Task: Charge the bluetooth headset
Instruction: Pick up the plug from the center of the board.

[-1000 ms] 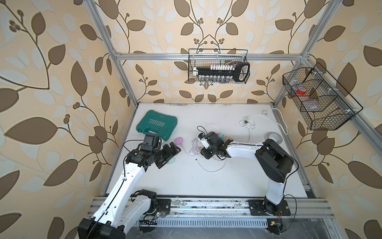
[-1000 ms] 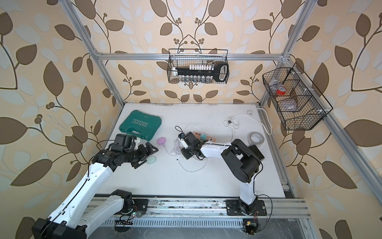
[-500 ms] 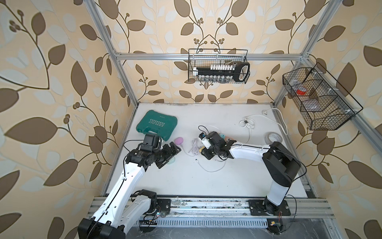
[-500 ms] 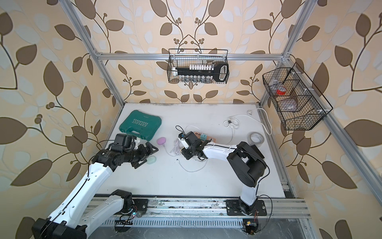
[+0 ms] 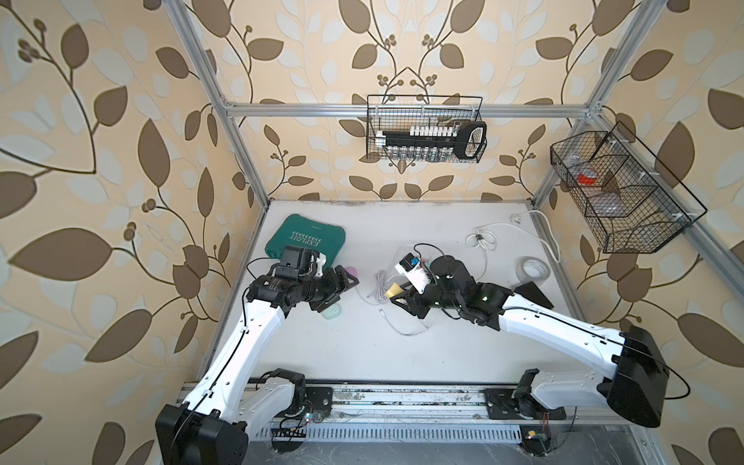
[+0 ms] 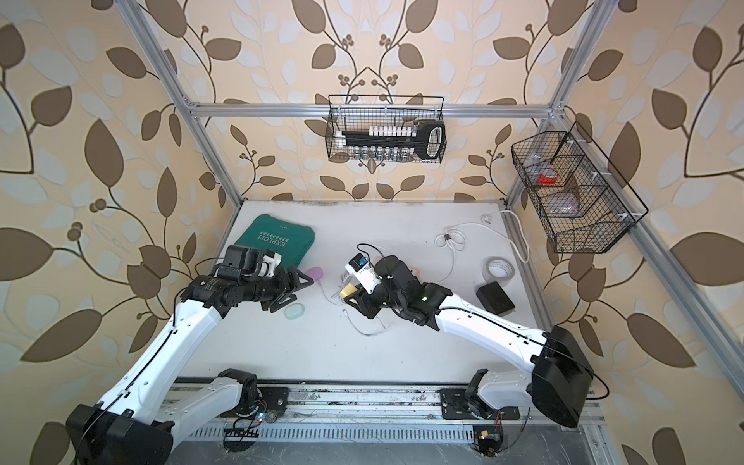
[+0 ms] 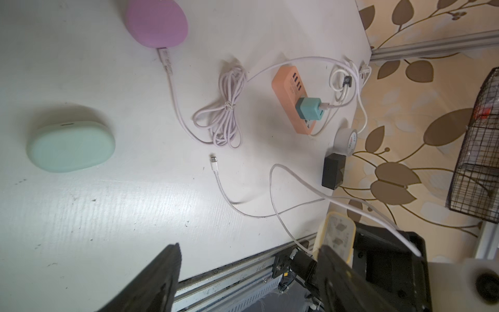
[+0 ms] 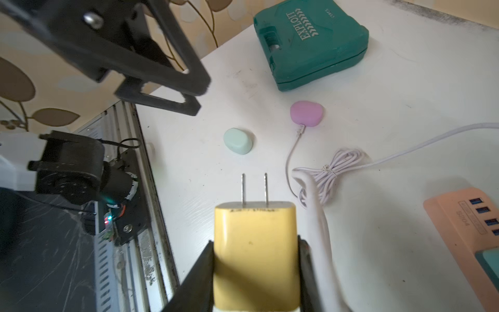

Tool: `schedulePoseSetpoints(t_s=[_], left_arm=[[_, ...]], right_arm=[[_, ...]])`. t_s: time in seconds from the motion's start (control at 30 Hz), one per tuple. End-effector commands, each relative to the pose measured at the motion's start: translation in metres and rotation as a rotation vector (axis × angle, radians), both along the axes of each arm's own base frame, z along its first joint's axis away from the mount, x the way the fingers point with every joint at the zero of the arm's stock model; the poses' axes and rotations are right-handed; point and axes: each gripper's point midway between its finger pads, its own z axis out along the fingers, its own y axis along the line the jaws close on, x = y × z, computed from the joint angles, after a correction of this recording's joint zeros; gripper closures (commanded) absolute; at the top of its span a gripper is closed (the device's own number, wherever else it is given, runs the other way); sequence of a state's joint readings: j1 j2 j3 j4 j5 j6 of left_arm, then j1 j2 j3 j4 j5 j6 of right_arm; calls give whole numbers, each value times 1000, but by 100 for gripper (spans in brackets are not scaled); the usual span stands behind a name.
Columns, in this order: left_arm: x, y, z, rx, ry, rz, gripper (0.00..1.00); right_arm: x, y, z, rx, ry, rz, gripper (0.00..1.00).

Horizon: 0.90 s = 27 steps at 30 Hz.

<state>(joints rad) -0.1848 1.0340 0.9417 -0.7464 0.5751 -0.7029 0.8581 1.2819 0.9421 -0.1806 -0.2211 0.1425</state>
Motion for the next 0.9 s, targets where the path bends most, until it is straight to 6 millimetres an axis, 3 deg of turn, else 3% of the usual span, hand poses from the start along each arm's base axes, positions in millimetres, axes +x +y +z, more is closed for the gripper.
schedulePoseSetpoints(t_s=[0.0, 0.17, 0.27, 0.33, 0.43, 0.57, 0.7, 0.87], left_arm=[[0, -26, 31, -121, -90, -146, 19], [-9, -52, 46, -200, -111, -283, 10], [-16, -63, 44, -194, -91, -337, 10], [-13, -62, 41, -171, -89, -325, 13], [-11, -63, 36, -175, -77, -320, 25], [-6, -61, 28, -154, -50, -304, 27], [-5, -64, 34, -169, -68, -316, 35], [-6, -71, 35, -205, -65, -364, 37]], right_arm=[[-18, 2, 6, 5, -29, 87, 75], [-34, 12, 14, -9, -74, 173, 75], [-46, 21, 18, 1, -75, 236, 75], [-47, 24, 18, 4, -62, 248, 75], [-45, 25, 12, -7, -31, 240, 75], [-51, 25, 19, 135, 161, 311, 75], [-59, 23, 22, 154, 193, 351, 75], [-65, 25, 20, 158, 248, 395, 74]])
